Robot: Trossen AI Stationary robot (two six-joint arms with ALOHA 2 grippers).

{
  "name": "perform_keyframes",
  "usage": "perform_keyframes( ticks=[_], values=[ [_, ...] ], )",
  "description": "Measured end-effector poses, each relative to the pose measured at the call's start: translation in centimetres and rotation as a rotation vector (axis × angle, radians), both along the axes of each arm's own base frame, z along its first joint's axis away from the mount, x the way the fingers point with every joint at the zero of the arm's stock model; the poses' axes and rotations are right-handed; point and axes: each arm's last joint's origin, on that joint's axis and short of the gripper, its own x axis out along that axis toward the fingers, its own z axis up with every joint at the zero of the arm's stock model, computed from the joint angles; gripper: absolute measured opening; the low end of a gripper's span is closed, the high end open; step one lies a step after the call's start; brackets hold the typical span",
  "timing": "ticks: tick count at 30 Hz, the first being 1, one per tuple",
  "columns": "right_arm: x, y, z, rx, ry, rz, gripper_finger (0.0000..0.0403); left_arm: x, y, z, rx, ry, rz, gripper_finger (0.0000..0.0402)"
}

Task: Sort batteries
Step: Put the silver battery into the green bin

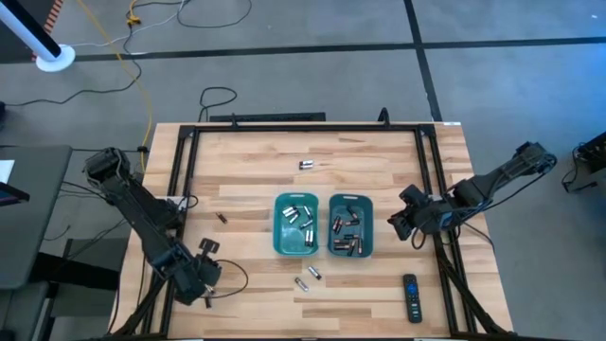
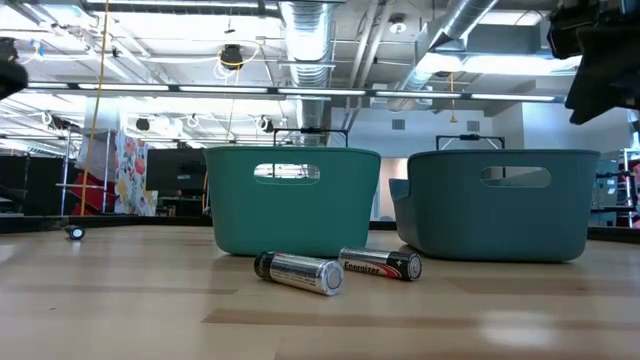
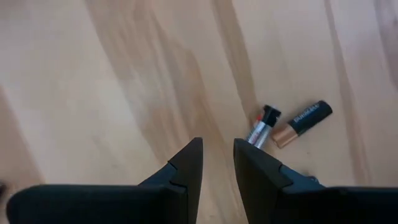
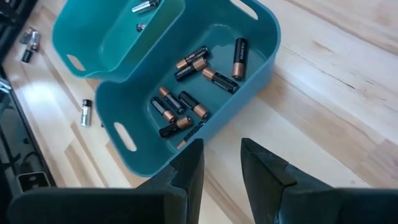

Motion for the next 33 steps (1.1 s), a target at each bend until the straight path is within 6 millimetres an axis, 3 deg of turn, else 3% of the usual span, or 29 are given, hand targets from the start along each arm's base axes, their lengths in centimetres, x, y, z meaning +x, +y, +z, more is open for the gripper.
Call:
perform_keyframes(
  ticks=[17, 28, 33],
  values=[
    [0.9, 0.5, -0.9, -0.036, 0.067, -0.002, 0.0123, -2.4, -1.1, -2.9, -0.047, -0.037, -0.136, 0.0084],
    [0.9, 0.5, -0.9, -0.021, 0.065, -0.022, 0.0123, -2.6, -1.0, -3.3, -0.022, -0.053, -0.189, 0.0084],
    [0.9, 0.5, -0.9, -0.019, 0.065, -0.024, 0.0123, -2.8, -0.7, -4.5, -0.055, -0.069, -0.168, 0.0084]
  ],
)
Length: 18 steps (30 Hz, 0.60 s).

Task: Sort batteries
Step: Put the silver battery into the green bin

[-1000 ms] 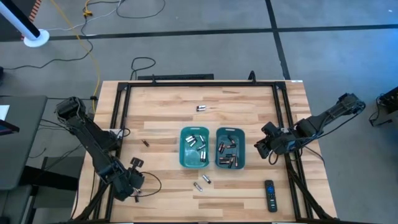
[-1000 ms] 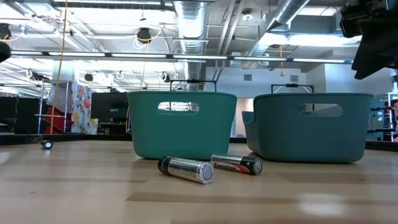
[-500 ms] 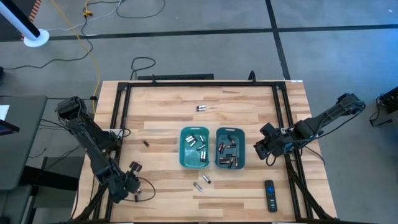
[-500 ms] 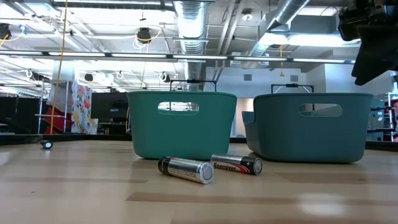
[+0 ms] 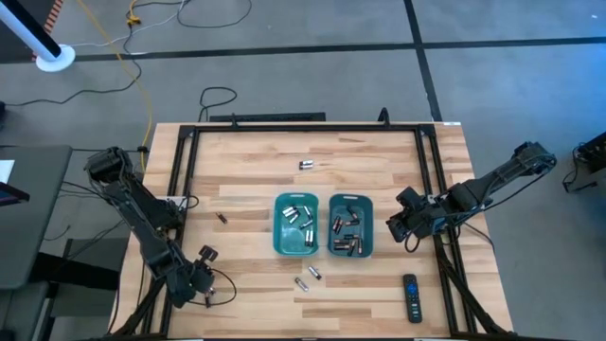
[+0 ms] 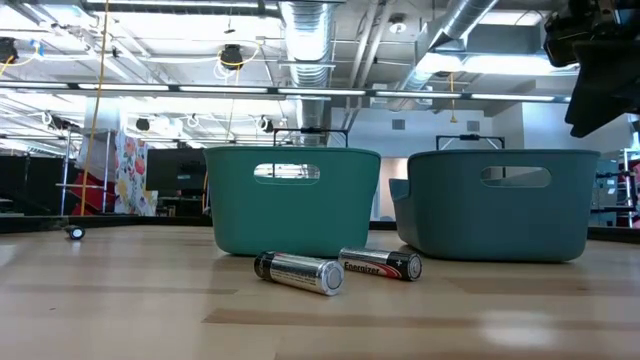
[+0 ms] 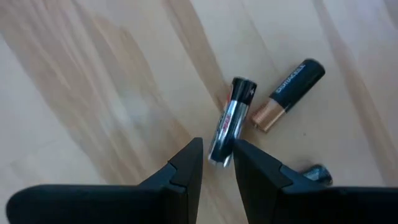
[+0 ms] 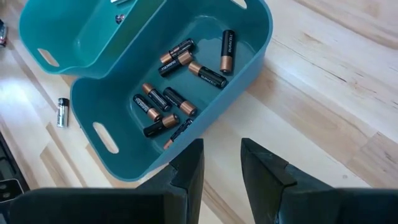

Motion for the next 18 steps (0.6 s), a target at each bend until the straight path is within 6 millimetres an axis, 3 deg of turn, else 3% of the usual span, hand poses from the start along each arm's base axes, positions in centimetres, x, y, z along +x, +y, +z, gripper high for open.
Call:
perform_keyframes(
  ticks=[18],
  values=[
    [0.0, 0.0, 0.0, 0.012, -0.001, -0.017, 0.0123, -0.5, 1.2, -1.9, 0.022, -0.018, 0.079, 0.0069]
  ],
)
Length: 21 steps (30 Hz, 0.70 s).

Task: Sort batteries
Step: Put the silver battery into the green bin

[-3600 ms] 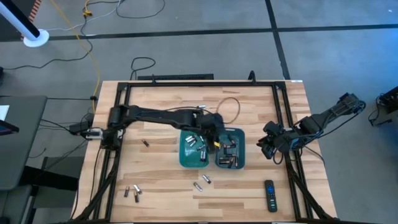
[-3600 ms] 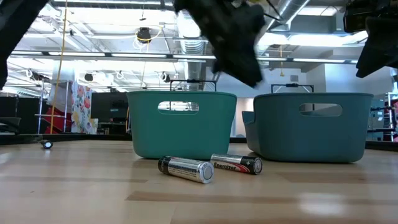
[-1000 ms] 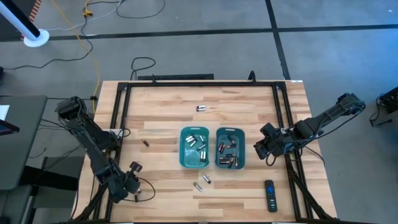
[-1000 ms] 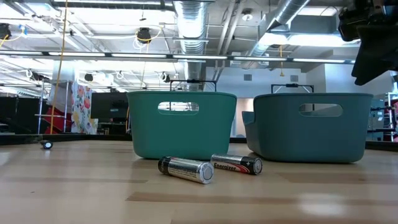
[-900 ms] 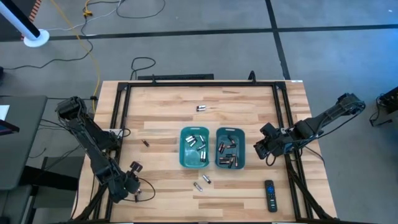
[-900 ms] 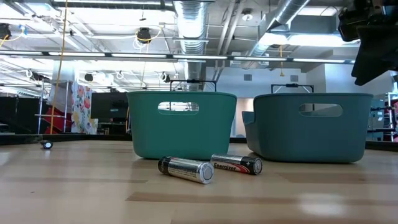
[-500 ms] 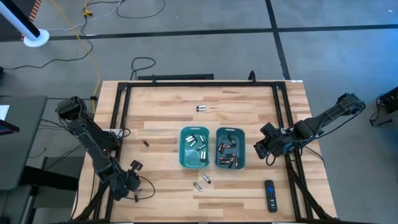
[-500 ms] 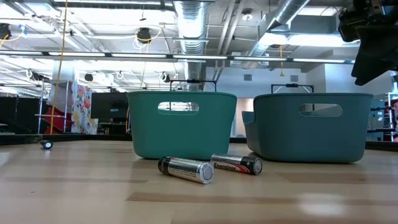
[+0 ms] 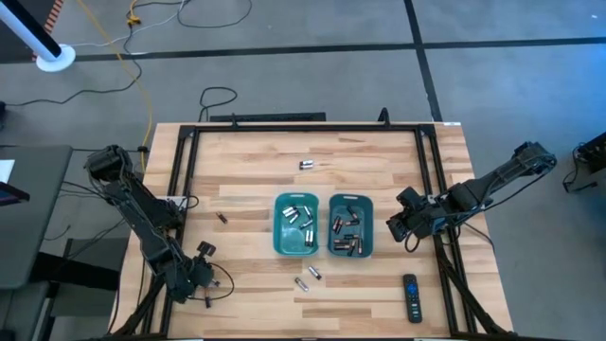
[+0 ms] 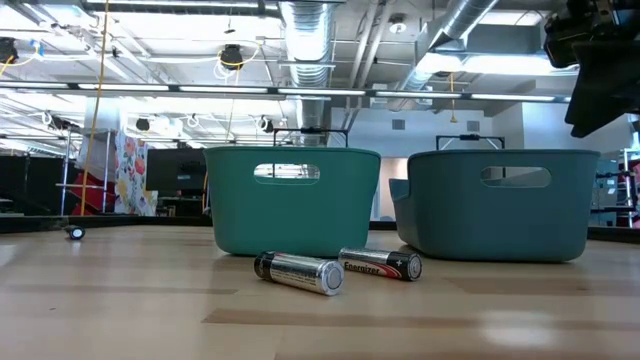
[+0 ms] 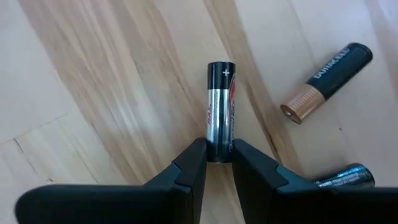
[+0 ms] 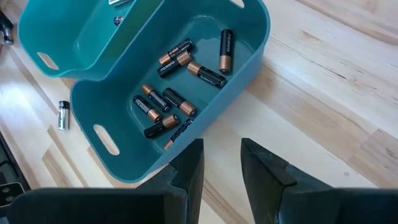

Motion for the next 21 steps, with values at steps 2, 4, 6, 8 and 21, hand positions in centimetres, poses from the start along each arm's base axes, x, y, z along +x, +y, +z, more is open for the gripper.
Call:
perform_keyframes(
  ticks=[2, 4, 6, 8, 21],
  values=[
    [0.0, 0.0, 0.0, 0.0, 0.0, 0.0, 0.0123, 0.0, 0.0, 0.0, -0.004, 0.0, 0.017, 0.0057],
    [0.0, 0.0, 0.0, 0.0, 0.0, 0.0, 0.0123, 0.0, 0.0, 0.0, -0.01, -0.001, 0.033, 0.0045],
    [0.0, 0.0, 0.0, 0.0, 0.0, 0.0, 0.0123, 0.0, 0.0, 0.0, -0.013, -0.004, 0.044, 0.0039],
    [0.0, 0.0, 0.0, 0.0, 0.0, -0.001, 0.0123, 0.1, 0.0, 0.0, -0.014, -0.007, 0.048, 0.0039],
    [0.0, 0.0, 0.0, 0.001, -0.001, -0.001, 0.0123, 1.1, -0.3, 1.2, 0.012, -0.161, 0.183, 0.0042]
  ],
)
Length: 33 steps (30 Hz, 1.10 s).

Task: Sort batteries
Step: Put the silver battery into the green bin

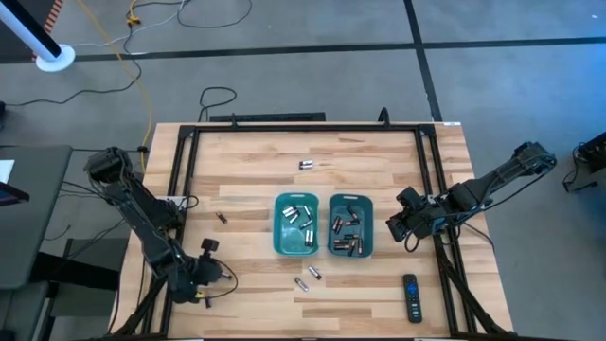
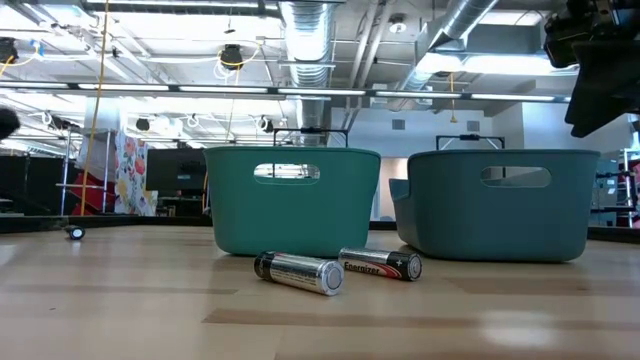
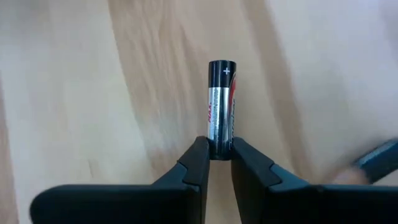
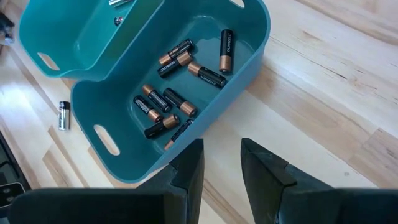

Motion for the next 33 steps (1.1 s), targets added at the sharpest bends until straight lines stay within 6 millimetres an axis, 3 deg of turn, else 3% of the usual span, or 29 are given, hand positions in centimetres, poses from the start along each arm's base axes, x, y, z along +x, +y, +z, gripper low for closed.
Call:
perform_keyframes(
  ticks=[5, 12, 17, 23, 29, 33],
  values=[
    [0.0, 0.0, 0.0, 0.0, 0.0, 0.0, 0.0123, 1.5, 0.1, 2.0, 0.044, -0.006, 0.048, 0.0042],
    [0.0, 0.0, 0.0, -0.001, 0.0, 0.001, 0.0123, 5.6, 1.3, 6.7, 0.074, -0.069, 0.176, 0.0042],
    [0.0, 0.0, 0.0, -0.003, 0.001, 0.004, 0.0123, 9.3, 3.5, 10.8, 0.057, -0.157, 0.265, 0.0042],
    [0.0, 0.0, 0.0, -0.006, 0.001, 0.008, 0.0123, 13.0, 7.8, 14.9, 0.07, -0.274, 0.384, 0.0042],
    [0.0, 0.0, 0.0, -0.021, 0.004, 0.029, 0.0123, 15.4, 11.9, 16.6, 0.016, -0.408, 0.525, 0.0042],
    [0.0, 0.0, 0.0, -0.023, 0.005, 0.031, 0.0123, 17.1, 13.2, 15.8, -0.011, -0.419, 0.583, 0.0042]
  ],
)
